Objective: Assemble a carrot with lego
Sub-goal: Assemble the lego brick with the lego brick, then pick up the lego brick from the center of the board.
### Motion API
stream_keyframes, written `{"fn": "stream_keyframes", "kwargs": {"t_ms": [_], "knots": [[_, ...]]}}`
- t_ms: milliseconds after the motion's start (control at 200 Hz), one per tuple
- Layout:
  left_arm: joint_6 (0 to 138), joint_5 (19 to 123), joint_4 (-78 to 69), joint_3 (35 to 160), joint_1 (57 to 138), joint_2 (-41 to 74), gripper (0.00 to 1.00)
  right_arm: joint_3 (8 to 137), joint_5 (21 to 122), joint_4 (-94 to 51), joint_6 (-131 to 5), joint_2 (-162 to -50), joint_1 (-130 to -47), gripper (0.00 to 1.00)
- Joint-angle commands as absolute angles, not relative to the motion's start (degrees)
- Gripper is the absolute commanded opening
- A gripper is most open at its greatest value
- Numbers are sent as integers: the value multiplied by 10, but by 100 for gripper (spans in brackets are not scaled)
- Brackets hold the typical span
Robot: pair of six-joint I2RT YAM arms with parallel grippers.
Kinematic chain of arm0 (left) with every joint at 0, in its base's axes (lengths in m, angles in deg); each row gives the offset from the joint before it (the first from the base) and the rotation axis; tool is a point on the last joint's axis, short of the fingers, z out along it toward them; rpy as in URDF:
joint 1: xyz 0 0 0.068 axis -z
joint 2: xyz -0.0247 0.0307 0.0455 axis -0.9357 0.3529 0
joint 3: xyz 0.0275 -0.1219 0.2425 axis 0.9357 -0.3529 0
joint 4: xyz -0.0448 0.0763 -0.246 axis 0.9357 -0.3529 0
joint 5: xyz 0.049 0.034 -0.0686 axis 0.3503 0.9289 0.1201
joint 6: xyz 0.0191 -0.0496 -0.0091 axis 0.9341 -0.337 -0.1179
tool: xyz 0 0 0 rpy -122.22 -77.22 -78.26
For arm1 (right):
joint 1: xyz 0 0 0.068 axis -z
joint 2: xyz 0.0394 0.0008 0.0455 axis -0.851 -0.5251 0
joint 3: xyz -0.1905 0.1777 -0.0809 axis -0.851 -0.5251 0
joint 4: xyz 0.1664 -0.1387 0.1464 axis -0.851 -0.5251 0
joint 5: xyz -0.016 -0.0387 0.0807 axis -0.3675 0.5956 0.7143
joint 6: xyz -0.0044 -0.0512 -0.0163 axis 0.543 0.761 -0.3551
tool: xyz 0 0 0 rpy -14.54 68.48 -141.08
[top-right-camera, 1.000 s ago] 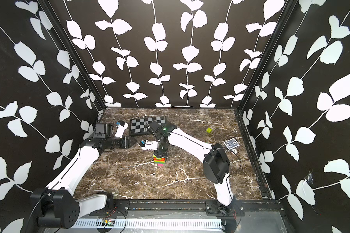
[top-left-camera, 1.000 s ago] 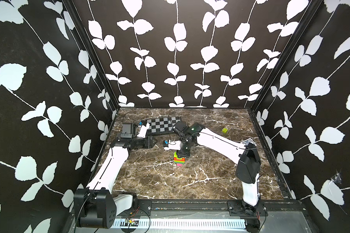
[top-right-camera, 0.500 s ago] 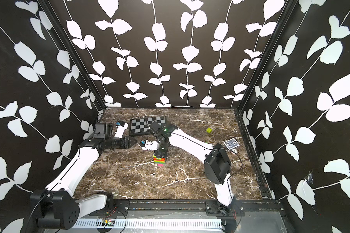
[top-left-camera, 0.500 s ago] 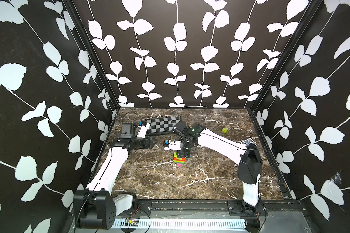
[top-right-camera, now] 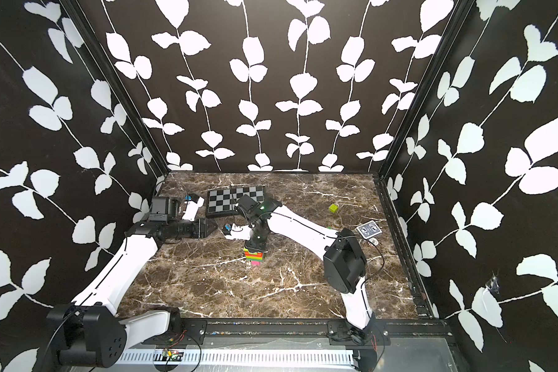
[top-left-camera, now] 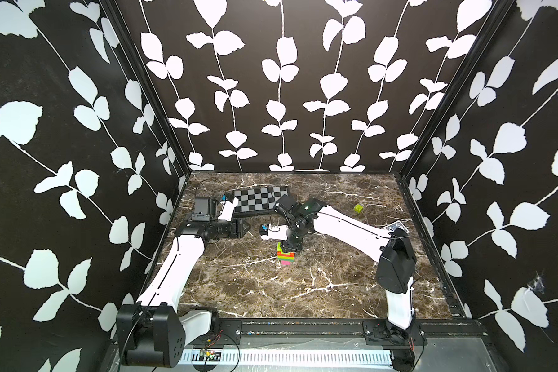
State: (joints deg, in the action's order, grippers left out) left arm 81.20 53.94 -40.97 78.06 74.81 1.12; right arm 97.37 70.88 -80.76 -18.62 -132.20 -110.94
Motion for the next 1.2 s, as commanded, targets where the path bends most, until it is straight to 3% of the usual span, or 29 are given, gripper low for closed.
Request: {"fn": "stream_keyframes", "kwargs": {"t_ms": [0,180,595,795,1010,1195], "knots": [[822,544,-417,778,756,8,50,898,658,-856,-185,-1400,-1112,14],[825,550,-422,786,764,14,50,929,669,-843,-178,-1369,-1108,19],[834,549,-425,798,765,17,50,1016,712,-825,-196,-1314,-1108,57],[830,541,-422,802,768,16,50,980,733,-794,-222,-1243,-1098,78],[787,525,-359,817,821,12,50,706,814,-510,-419,-1029,-939,83],[746,525,-299,857,863,33,50,584,679,-430,-581,-990,-770,86]]}}
